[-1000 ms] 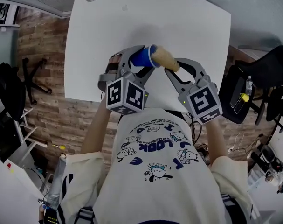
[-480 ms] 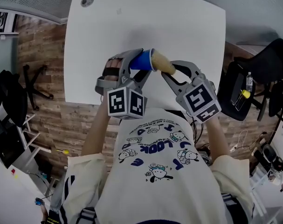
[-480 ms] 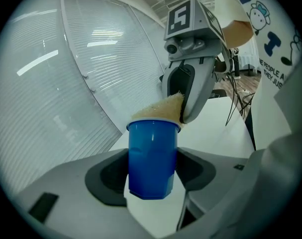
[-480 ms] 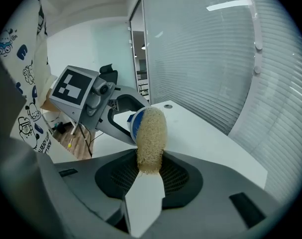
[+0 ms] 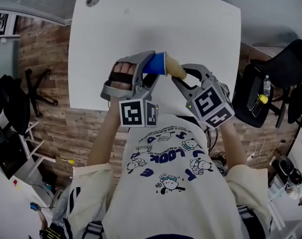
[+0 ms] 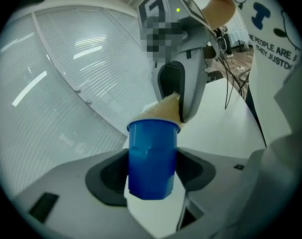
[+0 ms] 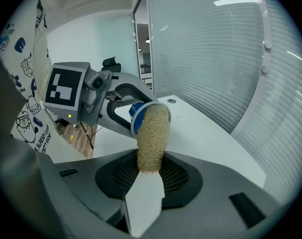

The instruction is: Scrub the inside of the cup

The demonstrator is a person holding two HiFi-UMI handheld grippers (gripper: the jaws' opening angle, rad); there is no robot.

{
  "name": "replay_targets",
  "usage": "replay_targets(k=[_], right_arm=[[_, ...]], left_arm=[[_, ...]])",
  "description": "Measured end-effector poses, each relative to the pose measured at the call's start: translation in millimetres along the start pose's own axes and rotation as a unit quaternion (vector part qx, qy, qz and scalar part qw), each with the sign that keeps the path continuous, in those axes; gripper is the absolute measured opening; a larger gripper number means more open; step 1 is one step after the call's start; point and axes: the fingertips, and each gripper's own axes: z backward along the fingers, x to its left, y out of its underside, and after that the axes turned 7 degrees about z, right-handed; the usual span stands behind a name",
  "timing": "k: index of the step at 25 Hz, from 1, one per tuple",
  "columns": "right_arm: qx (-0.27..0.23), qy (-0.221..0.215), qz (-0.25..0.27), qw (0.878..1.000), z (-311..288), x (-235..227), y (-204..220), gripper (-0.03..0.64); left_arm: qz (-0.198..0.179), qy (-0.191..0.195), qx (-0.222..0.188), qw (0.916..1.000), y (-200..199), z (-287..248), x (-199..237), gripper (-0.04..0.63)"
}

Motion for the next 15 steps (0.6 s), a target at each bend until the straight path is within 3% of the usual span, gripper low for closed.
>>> replay_targets(k=[4,9,15], right_arm=[[0.023,0.018,0.057,0.998,-1,0,4,0.120],[0.041,0.037,0.109,0.993,0,1,7,0.118],[0.070,0.061,0.193,0.977,-2,5,11,0.117]], left_arm=[[-0.018,0.003,0.005,0.9998,-2,-2,-2,0.308],[-0.007,0.025,0.014,0.9996,0,-3,-6,0.308],[-0.006,0.065,0.028,0.9975,0,-2,-18,0.307]])
